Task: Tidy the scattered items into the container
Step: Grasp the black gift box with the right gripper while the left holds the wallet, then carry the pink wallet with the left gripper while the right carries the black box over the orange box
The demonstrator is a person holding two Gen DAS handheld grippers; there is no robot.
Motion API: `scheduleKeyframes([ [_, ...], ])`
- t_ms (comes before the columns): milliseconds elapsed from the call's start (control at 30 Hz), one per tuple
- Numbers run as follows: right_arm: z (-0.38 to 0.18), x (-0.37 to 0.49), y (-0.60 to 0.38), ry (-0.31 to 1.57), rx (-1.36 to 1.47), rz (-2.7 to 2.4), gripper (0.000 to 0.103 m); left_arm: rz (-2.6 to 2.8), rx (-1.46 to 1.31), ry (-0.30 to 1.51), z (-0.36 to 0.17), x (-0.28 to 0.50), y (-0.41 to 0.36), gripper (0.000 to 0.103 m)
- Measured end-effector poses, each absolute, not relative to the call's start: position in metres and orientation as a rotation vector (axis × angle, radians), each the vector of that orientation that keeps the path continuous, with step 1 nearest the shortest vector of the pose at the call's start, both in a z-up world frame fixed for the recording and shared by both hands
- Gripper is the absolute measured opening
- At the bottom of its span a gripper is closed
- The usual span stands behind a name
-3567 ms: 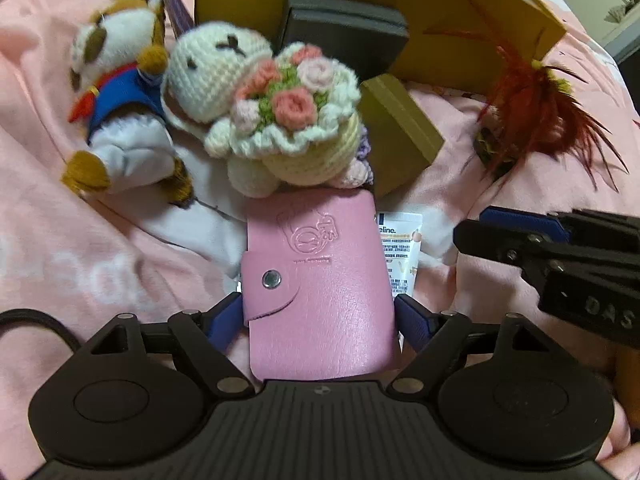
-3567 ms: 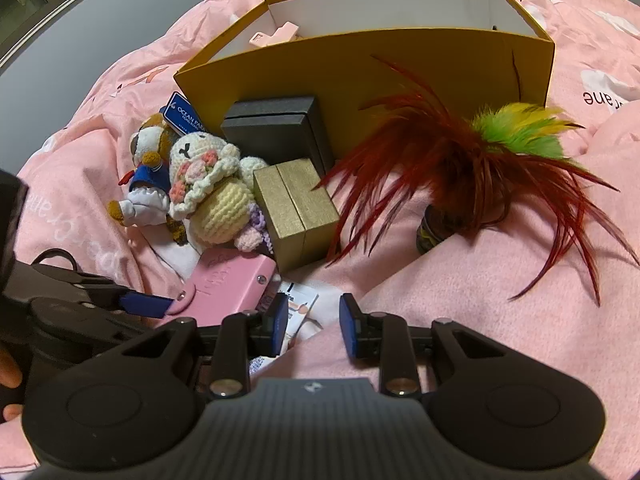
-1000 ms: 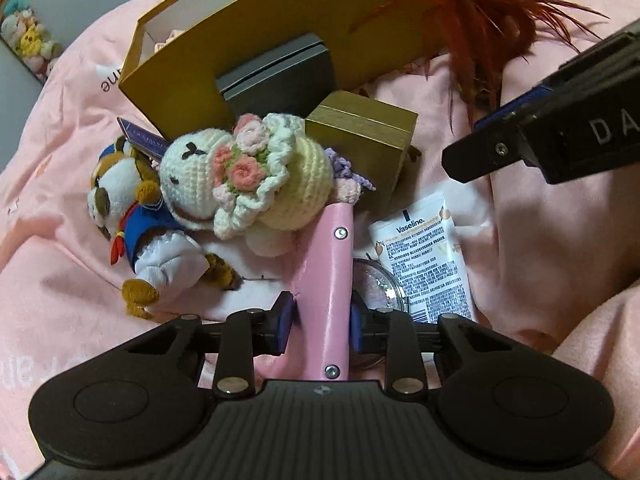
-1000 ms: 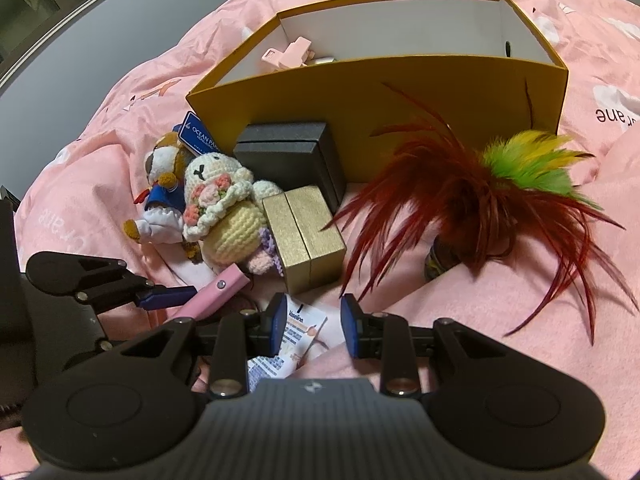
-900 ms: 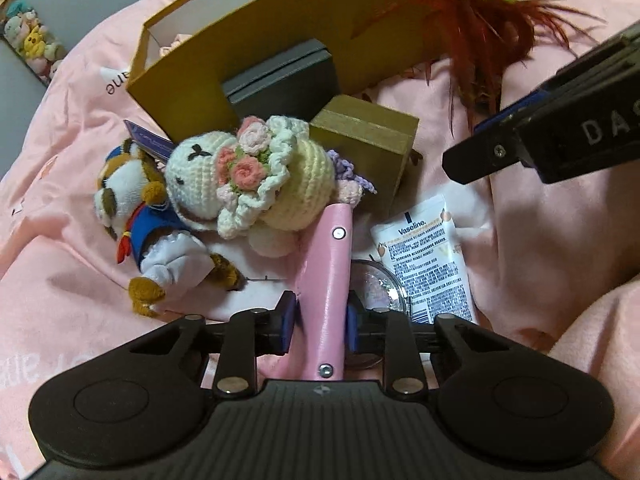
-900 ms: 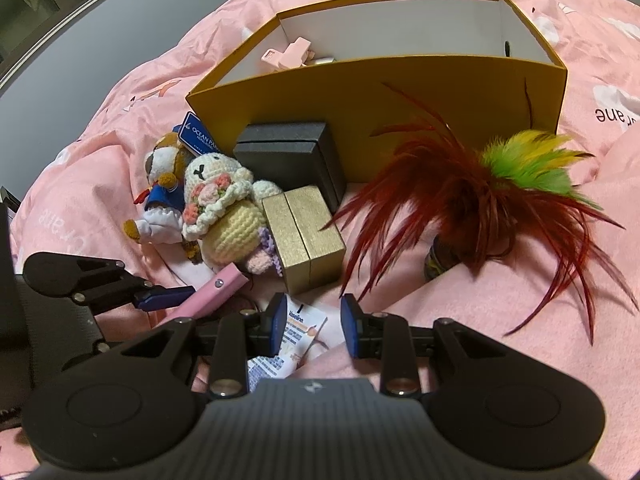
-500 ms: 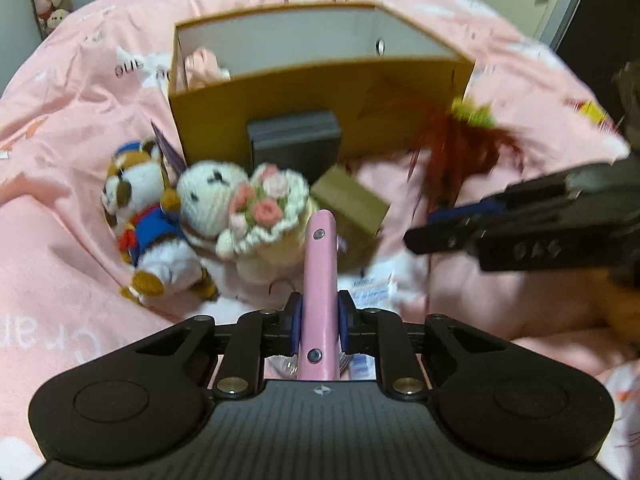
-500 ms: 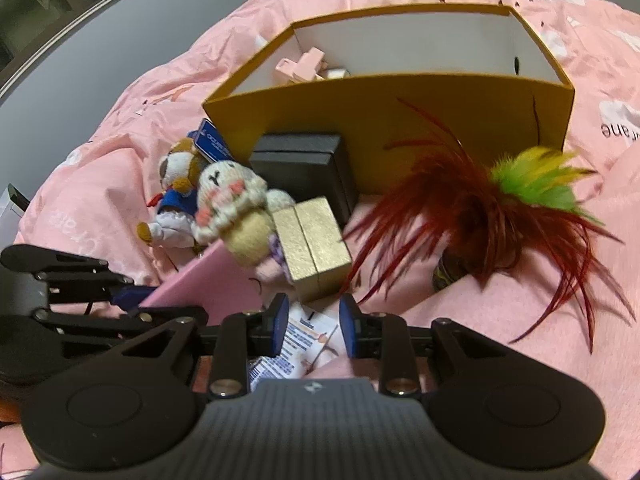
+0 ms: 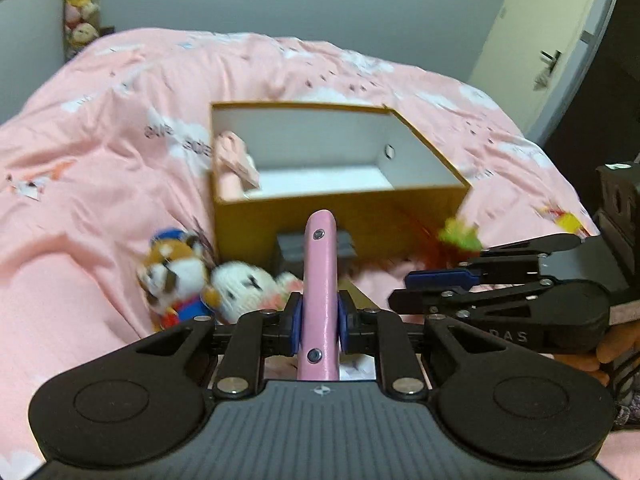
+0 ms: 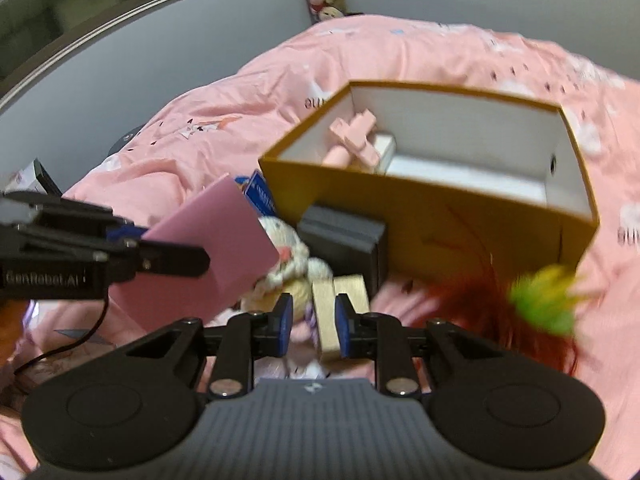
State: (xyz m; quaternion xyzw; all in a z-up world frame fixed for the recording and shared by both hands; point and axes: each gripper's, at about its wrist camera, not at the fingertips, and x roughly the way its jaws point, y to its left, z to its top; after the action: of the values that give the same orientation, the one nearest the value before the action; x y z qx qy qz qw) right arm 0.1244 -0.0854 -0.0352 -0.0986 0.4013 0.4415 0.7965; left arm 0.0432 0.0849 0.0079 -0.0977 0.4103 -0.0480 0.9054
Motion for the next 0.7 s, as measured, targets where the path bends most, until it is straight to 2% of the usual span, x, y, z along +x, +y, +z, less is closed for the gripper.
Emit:
scheduleKeyframes([
  [133,-0.03,0.136,-0.069,0.8,-0.308,0.959,0.027,-0.056,-0.221,0.845,0.003,0.056,0.097,0.02],
  [233,-0.033,0.15,-0.059,0.807,-0.338,0.953,0.049,-0.022,-0.233,0.843,-0.002,0.064,0.104,0.02],
  [300,-0.036,0.161,-0.055,0.834,-0.316,0.938,0.051,-0.002,-0.23,0.837,-0.004,0.067,0.108,0.02],
  [367,-0.04,0.171,-0.051,0.866,-0.266,0.894,0.07,0.018,-0.227,0.83,-0.005,0.068,0.111,0.02],
  [500,-0.049,0.186,-0.035,0.953,-0.163,0.807,0.079,0.04,-0.231,0.824,-0.005,0.07,0.12,0.02],
  [700,-0.067,0.194,-0.009,1.063,-0.087,0.666,0.079,0.047,-0.247,0.826,-0.01,0.074,0.13,0.02],
])
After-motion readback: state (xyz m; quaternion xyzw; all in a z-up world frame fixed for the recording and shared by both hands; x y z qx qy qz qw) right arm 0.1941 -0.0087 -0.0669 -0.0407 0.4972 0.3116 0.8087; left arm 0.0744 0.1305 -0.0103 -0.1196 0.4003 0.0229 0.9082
